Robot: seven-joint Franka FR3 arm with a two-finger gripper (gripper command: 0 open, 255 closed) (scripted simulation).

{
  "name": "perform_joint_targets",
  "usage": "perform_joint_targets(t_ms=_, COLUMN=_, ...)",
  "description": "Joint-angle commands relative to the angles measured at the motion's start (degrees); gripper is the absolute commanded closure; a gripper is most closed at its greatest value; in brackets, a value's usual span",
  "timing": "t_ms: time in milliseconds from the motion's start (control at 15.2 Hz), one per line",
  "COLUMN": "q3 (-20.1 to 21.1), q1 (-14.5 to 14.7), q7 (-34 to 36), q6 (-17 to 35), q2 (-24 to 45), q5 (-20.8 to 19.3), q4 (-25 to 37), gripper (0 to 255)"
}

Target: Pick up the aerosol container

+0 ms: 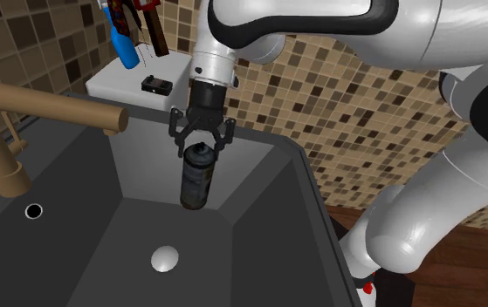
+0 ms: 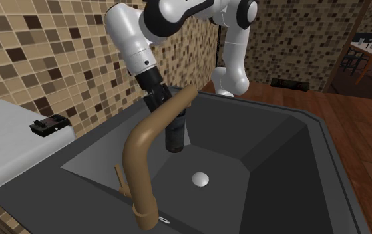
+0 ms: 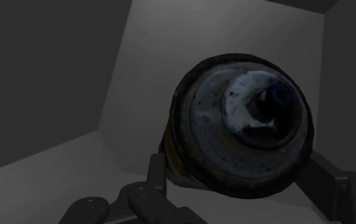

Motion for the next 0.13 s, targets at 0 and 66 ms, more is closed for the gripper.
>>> perform_joint_targets(t_ms=0, q3=-0.1, q1=-0.1, q7=0.3, q6=-0.9, q2=-0.1, q5=-0.1, q4=0.9, gripper=255)
perform_joint_targets(t_ms=66, q3=-0.1, q1=-0.1, q7=0.3, q6=-0.9, q2=-0.1, q5=-0.1, q4=0.9, gripper=255)
